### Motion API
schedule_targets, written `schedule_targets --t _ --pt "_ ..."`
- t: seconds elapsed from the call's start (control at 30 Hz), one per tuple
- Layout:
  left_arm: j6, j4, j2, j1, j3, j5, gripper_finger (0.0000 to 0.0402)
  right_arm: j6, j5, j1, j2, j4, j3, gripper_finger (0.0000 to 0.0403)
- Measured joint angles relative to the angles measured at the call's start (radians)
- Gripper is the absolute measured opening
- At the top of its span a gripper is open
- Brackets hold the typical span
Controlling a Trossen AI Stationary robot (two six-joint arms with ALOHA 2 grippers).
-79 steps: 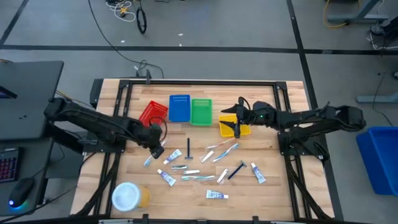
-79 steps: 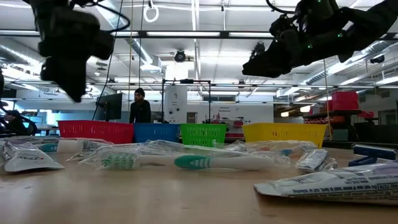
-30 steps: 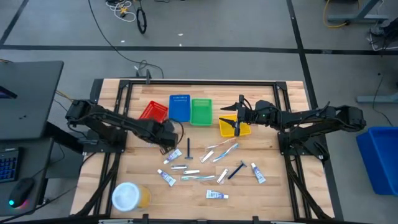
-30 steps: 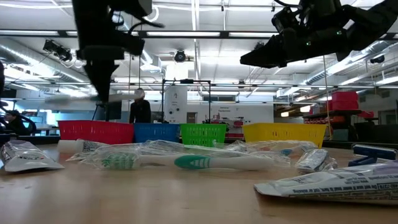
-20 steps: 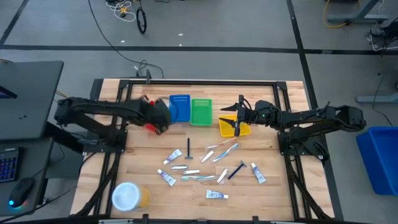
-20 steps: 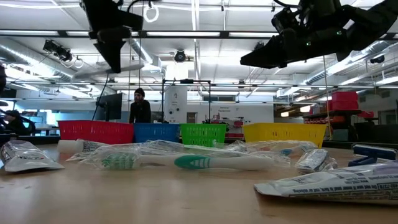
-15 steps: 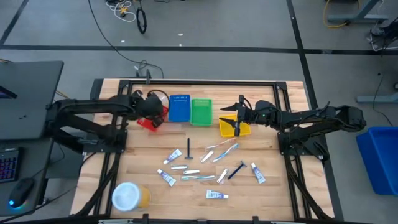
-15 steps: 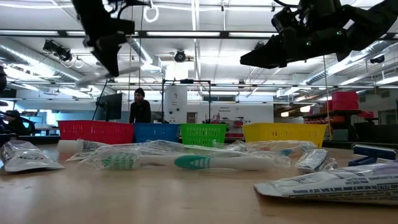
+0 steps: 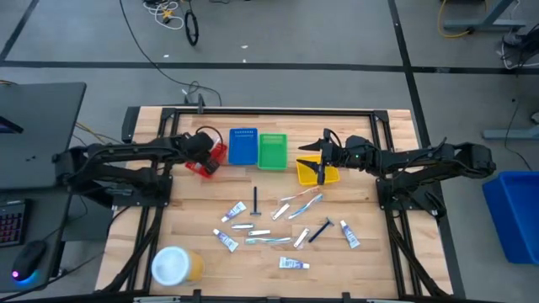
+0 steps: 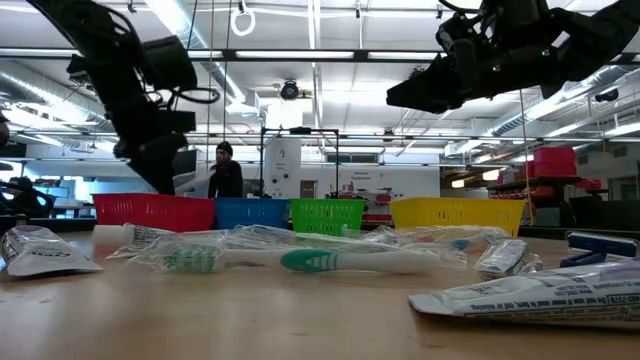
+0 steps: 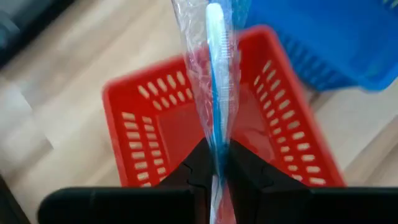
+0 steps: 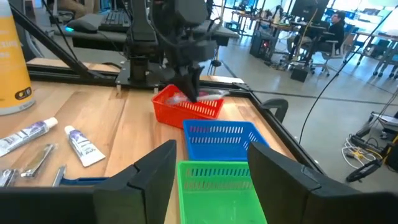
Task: Pick & Place Travel size toiletries
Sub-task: Put the blue toothbrush into the red bin
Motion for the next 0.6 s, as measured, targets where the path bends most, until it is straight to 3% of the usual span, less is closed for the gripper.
schedule_targets --t 0.33,0.6 --pt "0.007 0.013 0.000 0.036 -0.050 0.007 0.0082 0.003 0.001 0.000 0.000 0.000 0.000 0.0205" --pt "0.000 0.030 0.000 0.036 -0.034 -0.062 0.0137 0.000 0.000 0.000 0.000 0.001 0.000 0.0220"
